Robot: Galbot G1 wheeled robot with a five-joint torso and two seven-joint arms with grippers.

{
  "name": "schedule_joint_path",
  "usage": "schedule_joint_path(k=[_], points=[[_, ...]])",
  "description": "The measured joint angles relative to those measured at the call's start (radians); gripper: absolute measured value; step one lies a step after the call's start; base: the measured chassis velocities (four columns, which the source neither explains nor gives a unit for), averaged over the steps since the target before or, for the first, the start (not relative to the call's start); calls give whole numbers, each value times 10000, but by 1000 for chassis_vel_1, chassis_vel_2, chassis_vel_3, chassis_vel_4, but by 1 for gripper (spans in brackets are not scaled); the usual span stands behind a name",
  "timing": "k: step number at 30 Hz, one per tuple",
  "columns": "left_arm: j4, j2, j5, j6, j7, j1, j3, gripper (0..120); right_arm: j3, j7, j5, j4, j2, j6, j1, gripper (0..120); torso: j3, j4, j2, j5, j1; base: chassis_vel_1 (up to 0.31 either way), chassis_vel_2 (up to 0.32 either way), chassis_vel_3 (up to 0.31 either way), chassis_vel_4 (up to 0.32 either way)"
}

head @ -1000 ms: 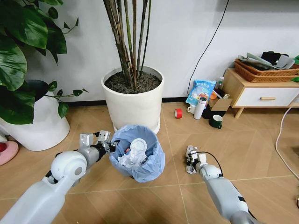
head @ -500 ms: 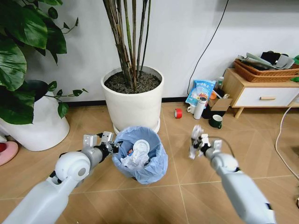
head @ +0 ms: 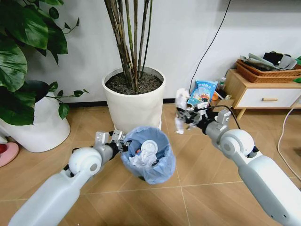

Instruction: Pick up the trash bin and place the garbage on the floor into it.

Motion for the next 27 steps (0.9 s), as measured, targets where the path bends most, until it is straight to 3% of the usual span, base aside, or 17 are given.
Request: schedule_joint_path(k=[6, 14, 17, 22, 25, 27], points=[[179, -245, -174, 0, -226, -431, 411, 0, -631, 3, 215, 898, -21, -77, -16, 0, 0, 0, 0, 1, 0, 0, 0, 0, 0], [194, -267, -231, 0, -292, -543, 496, 0, -1307, -176, -349, 918, -140, -85, -252, 1, 0, 0, -1, 0, 0, 0, 0, 0, 0], [189, -266, -228, 0, -339, -502, 472, 0, -1559, -283, -534, 885, -251, -31, -299, 16, 0, 0, 0, 1, 0, 0, 0, 0, 0], [195, -284, -198, 0, -358, -449, 456, 0, -1667, -282, -540, 845, -282, 125, -298, 25, 0, 0, 0, 0, 0, 0, 0, 0, 0], [194, -303, -196, 0, -392, -423, 399, 0, -1593, -363, -551, 966, -405, 241, -386, 43, 0, 0, 0, 0, 0, 0, 0, 0, 0], [194, -305, -196, 0, -396, -427, 391, 0, -1557, -386, -569, 1003, -425, 249, -409, 49, 0, 0, 0, 0, 0, 0, 0, 0, 0]])
